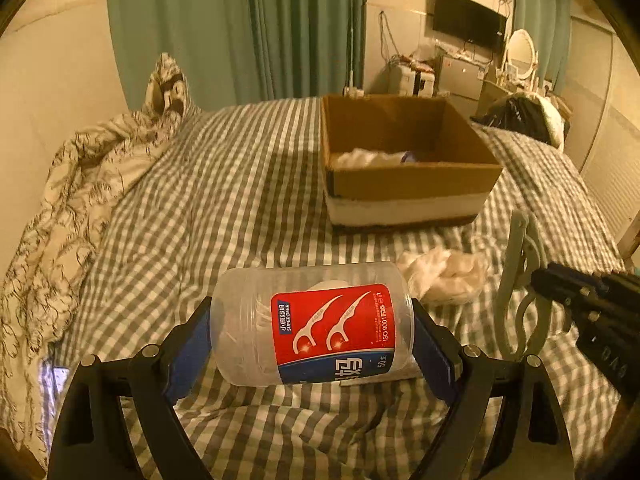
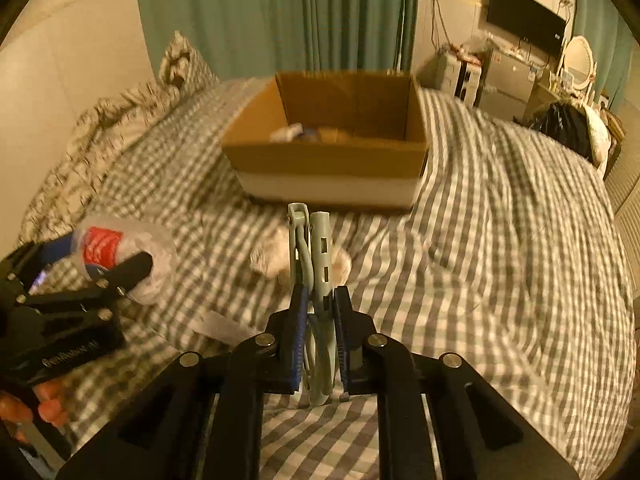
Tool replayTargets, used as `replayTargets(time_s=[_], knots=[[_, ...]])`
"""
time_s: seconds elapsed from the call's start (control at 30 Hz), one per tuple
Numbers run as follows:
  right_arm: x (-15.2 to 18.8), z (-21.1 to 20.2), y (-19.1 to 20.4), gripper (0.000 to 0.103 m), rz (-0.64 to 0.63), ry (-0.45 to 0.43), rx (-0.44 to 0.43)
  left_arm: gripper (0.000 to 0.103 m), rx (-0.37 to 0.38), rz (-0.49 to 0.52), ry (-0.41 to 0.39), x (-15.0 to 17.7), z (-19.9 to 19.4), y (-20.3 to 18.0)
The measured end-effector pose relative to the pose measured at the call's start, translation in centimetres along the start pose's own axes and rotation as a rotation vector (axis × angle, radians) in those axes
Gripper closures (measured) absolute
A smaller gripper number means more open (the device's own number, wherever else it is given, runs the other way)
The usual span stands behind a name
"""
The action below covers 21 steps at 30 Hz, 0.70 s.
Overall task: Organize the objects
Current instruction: 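Carry the floss container and the hanger into the box and open both grippers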
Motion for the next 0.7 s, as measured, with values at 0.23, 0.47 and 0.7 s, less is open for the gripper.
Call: replayTargets(time_s=[0.23, 0.47, 0.7], knots=[[-6.6, -3.5, 0.1, 0.09, -0.005, -0.127, -0.016, 0.011, 0.038, 0.014, -0.069, -5.1, -1.4, -0.7], [-14.5, -3.1, -1.1, 0.091, 0.008, -0.202, -0.007, 0.011, 0.067, 0.051, -0.156, -12.6, -0.8, -1.9], [-19.9, 1.6, -2.7, 0.091, 0.043, -0.189, -0.015, 0.011, 0.065, 0.099, -0.171, -18.3, 4.7, -3.1]])
Point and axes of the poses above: each gripper's, at about its wrist camera, not at the fingertips, and z roughly the way its jaws point, y to its left, x to its underside, the point moved 8 cm from there along z, roughly the way its jaws point, and after that the axes turned 8 degrees about z, right-handed, at the moved point
